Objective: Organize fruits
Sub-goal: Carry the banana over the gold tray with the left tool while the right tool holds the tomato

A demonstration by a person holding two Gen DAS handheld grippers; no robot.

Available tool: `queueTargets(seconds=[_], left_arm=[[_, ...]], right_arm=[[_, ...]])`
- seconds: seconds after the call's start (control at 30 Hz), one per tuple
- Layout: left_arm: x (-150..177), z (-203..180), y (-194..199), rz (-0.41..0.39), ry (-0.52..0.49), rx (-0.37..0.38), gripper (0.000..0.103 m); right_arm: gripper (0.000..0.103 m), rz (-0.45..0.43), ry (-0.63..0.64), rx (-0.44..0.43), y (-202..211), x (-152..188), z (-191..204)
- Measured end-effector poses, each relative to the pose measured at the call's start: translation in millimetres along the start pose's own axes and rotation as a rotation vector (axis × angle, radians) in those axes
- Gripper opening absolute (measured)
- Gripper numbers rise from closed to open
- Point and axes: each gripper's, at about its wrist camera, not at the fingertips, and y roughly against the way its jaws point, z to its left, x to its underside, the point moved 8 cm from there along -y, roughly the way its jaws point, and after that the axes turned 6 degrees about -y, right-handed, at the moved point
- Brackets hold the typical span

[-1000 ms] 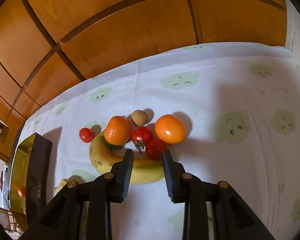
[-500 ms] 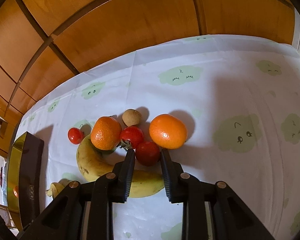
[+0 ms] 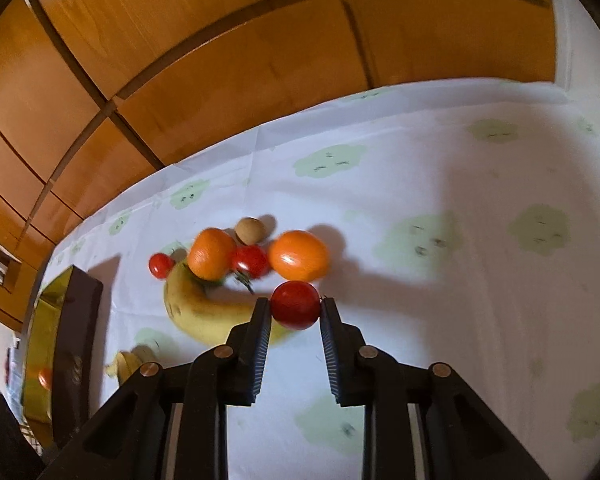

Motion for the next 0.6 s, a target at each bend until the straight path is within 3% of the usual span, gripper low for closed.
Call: queueTargets(seconds=[0.2,0.47,0.6], left_arm=[[5,-7,9,-0.021,-0.007,0.02,0.03],[-1,-19,39,-0.087,-0.073,0.014,0.028],[5,-22,31,-0.043,-0.097,0.017,0.028]], right_arm=[[0.025,-0.013,0.011,0.07,18,29,-25],[0.025,-0.019,0.028,0.111,18,49,-29],[0.025,-0.023,0.046,0.129,18,50,-28]])
